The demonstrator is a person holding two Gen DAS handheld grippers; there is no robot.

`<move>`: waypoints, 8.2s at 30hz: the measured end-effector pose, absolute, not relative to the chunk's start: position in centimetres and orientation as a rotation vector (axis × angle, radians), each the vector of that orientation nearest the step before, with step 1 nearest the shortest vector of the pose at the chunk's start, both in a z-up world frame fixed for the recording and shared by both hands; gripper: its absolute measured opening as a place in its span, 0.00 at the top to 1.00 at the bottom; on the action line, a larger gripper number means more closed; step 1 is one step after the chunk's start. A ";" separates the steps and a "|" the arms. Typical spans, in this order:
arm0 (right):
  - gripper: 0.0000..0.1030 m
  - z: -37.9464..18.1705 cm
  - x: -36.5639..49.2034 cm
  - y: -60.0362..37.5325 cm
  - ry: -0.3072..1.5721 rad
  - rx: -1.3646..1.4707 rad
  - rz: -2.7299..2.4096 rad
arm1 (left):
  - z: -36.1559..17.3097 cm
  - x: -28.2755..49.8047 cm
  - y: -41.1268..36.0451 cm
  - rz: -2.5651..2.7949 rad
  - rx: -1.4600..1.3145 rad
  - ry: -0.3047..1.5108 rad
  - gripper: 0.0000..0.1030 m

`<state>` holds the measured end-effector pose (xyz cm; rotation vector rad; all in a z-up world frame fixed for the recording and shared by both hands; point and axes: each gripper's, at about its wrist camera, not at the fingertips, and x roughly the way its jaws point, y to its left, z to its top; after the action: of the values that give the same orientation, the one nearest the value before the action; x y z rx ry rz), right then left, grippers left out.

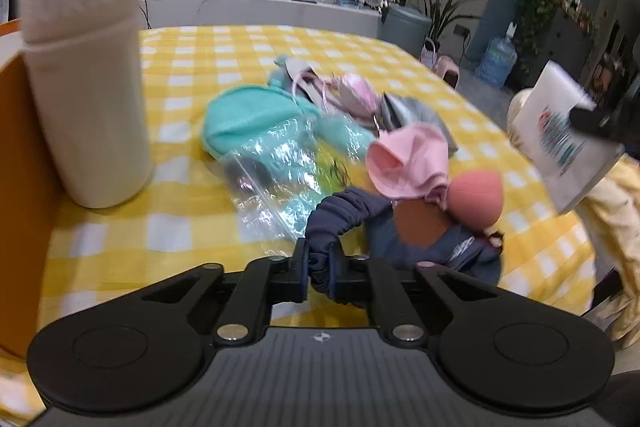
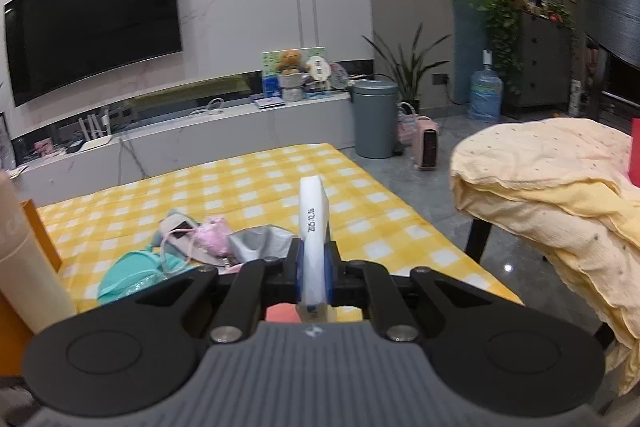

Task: Organize soft objects
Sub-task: 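Lift the white packet with the right gripper while the left gripper grasps the navy headband, then carry the navy headband and white packet over the orange shoebox with both grippers, then open the left gripper to drop the headband while the right drops the packet into the box, then move the right gripper back to the pile and grasp the brown cloth, then lift the brown cloth with the right gripper while the left grasps the clear plastic bag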

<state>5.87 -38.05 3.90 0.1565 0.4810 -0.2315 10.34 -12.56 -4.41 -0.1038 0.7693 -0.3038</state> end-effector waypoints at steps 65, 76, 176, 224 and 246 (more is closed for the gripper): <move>0.92 4.0 6.5 -32.1 0.697 0.232 0.199 | 4.2 3.4 -4.1 -0.188 -0.217 0.598 0.93; 0.92 6.8 4.0 -31.9 0.604 0.224 0.220 | 7.9 -0.7 -1.7 -0.163 -0.225 0.575 0.93; 0.03 5.2 8.9 -2.3 0.647 -0.261 0.630 | 4.4 9.3 16.1 -0.029 -0.393 0.620 0.05; 0.03 -4.2 14.2 -32.3 1.052 0.154 -0.055 | -2.8 3.8 -6.7 -0.264 -0.056 0.735 0.05; 0.72 -3.8 13.5 -31.4 1.028 0.019 -0.053 | -2.9 4.1 -7.1 -0.258 -0.033 0.756 0.05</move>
<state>13.49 -31.38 -3.76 0.0188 1.0275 -0.0532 4.07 -7.13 -2.92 -0.0328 0.7559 -0.2576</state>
